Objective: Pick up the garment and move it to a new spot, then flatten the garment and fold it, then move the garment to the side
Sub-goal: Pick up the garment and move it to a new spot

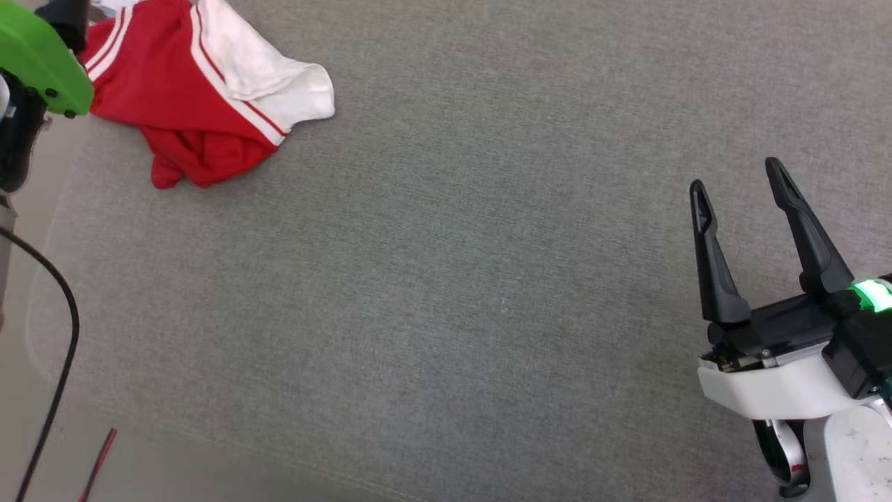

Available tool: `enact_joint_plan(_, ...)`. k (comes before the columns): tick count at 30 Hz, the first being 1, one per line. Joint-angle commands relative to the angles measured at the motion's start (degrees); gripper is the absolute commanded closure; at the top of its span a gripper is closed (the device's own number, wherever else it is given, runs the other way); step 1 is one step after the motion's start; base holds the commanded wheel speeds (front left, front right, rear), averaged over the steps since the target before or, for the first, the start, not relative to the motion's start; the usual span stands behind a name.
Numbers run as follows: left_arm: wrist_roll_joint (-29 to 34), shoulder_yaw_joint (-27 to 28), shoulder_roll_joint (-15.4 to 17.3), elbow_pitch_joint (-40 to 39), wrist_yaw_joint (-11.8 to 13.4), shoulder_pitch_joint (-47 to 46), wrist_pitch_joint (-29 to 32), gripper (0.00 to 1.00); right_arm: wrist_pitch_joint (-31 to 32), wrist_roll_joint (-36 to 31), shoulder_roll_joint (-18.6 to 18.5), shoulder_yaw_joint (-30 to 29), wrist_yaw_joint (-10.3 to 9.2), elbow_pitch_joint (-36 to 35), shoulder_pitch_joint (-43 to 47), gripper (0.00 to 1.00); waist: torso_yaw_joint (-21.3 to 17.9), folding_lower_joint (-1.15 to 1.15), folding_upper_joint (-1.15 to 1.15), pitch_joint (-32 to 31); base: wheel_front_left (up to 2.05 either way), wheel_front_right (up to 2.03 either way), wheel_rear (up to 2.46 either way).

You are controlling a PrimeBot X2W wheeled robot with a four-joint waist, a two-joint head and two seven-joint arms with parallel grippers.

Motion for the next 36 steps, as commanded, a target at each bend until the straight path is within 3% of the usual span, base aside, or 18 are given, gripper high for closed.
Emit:
enact_joint_plan(1, -2.6, -2.6, 1.1, 0.8, -0.2, -1.8, 4.0, 0.00, -0.3, -0.4, -0.3, 0.1, -0.05, -0.6, -1.3, 0.00, -2.4, -0.01, 0.00, 2.5, 0.00, 0.00, 0.00)
enact_joint_plan(9, -11.9, -15.5, 4.5, 4.1, -0.2, -6.2, 24.6, 0.00, -0.3, -0.5, -0.5, 0.1, -0.05, -1.5, -2.3, 0.00, -4.7, -0.01, 0.00, 6.2, 0.00, 0.00, 0.00)
enact_joint_plan(13, -16.1, -19.0, 5.0, 5.5, -0.2, -6.9, 31.4, 0.00, -0.3, -0.5, -0.6, 0.2, -0.05, -1.8, -3.1, 0.00, -5.9, -0.01, 0.00, 7.9, 0.00, 0.00, 0.00)
enact_joint_plan(21, -17.9, -25.1, 4.9, 10.1, -0.2, -5.7, 35.3, 0.00, -0.3, -0.3, -0.3, 0.0, -0.05, -2.0, -4.0, 0.00, -7.6, -0.01, 0.00, 9.9, 0.00, 0.00, 0.00)
enact_joint_plan(27, -19.6, -28.3, 3.4, 13.0, -0.2, -4.6, 34.6, 0.00, -0.3, -0.1, -0.2, -0.5, -0.05, -1.7, -3.9, 0.00, -7.6, -0.01, 0.00, 9.7, 0.00, 0.00, 0.00)
enact_joint_plan(29, -19.9, -29.4, 3.3, 13.2, -0.2, -4.7, 33.8, 1.00, -0.3, 0.1, -0.1, -0.7, -0.05, -1.5, -3.7, 0.00, -7.4, -0.01, 0.00, 9.1, 0.00, 0.00, 0.00)
enact_joint_plan(36, -17.1, -32.3, 4.5, 12.2, -0.2, -8.0, 22.7, 1.00, -0.3, 1.1, 0.3, -0.1, -0.05, -0.3, -2.9, 0.00, -6.1, -0.01, 0.00, 4.5, 0.00, 0.00, 0.00)
